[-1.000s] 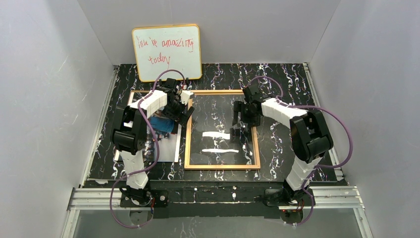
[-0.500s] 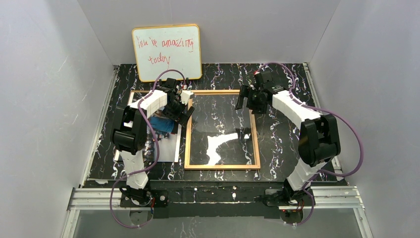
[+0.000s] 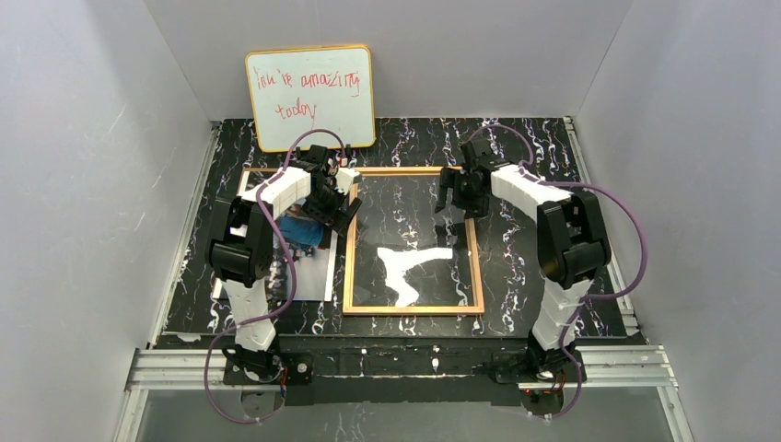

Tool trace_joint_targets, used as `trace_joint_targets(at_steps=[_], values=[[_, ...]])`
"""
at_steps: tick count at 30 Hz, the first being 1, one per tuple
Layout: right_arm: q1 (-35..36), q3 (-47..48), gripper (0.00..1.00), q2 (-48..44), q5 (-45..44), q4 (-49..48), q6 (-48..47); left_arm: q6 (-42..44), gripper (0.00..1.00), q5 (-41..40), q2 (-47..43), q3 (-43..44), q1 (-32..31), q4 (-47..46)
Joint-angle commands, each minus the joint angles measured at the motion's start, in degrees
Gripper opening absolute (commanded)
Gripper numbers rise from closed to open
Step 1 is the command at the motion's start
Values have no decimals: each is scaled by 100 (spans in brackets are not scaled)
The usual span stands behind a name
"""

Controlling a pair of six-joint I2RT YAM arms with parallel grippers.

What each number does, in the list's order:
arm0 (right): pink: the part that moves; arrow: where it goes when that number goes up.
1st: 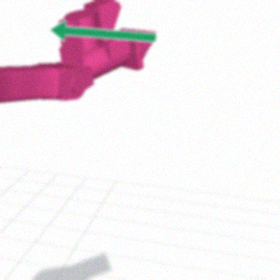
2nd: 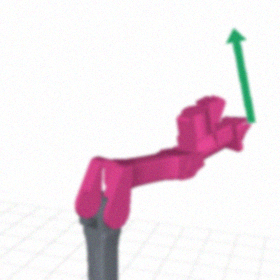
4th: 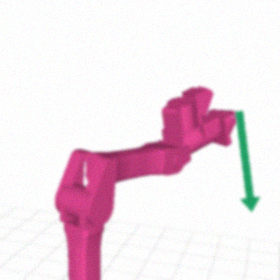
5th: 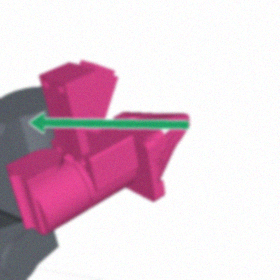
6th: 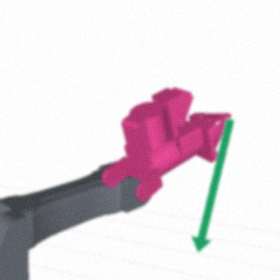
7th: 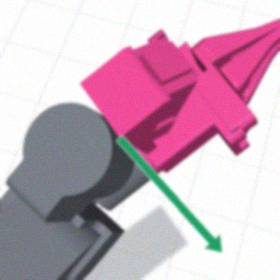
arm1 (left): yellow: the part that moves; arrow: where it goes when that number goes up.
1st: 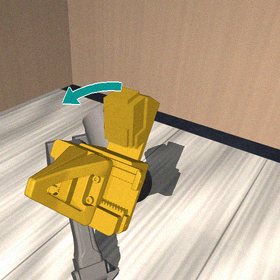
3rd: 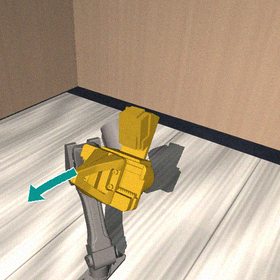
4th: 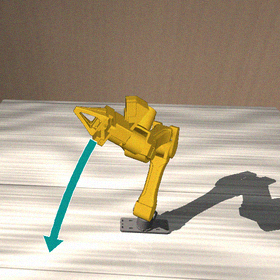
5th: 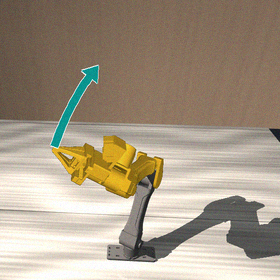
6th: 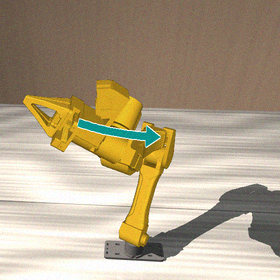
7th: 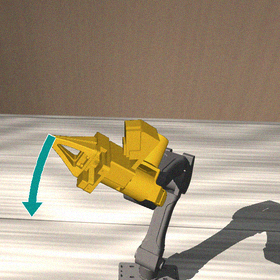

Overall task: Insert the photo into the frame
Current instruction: Adjust the photo frame item on the photo frame.

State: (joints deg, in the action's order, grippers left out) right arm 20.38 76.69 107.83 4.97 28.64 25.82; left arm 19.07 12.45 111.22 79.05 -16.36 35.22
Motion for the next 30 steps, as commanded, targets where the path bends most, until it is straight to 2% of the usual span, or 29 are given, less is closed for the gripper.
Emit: trace_joint_targets(at_steps=[1, 12, 18, 25, 27, 30], values=[[16, 408, 92, 176, -448, -4, -131, 13, 91, 200, 41, 67, -64, 257], [67, 827, 91, 822, -918, 222, -263, 26, 90, 196, 36, 67, -66, 248], [80, 948, 91, 1022, -823, 332, -250, 27, 90, 183, 50, 70, -68, 251], [-46, 1560, 99, 212, 101, 321, 15, -4, 90, 217, -1, 59, -65, 257], [-164, 1360, 99, -114, 215, 189, 130, -8, 90, 222, 16, 67, -65, 257], [-254, 693, 99, -579, -144, 9, 179, -38, 90, 237, 54, 68, -69, 228]])
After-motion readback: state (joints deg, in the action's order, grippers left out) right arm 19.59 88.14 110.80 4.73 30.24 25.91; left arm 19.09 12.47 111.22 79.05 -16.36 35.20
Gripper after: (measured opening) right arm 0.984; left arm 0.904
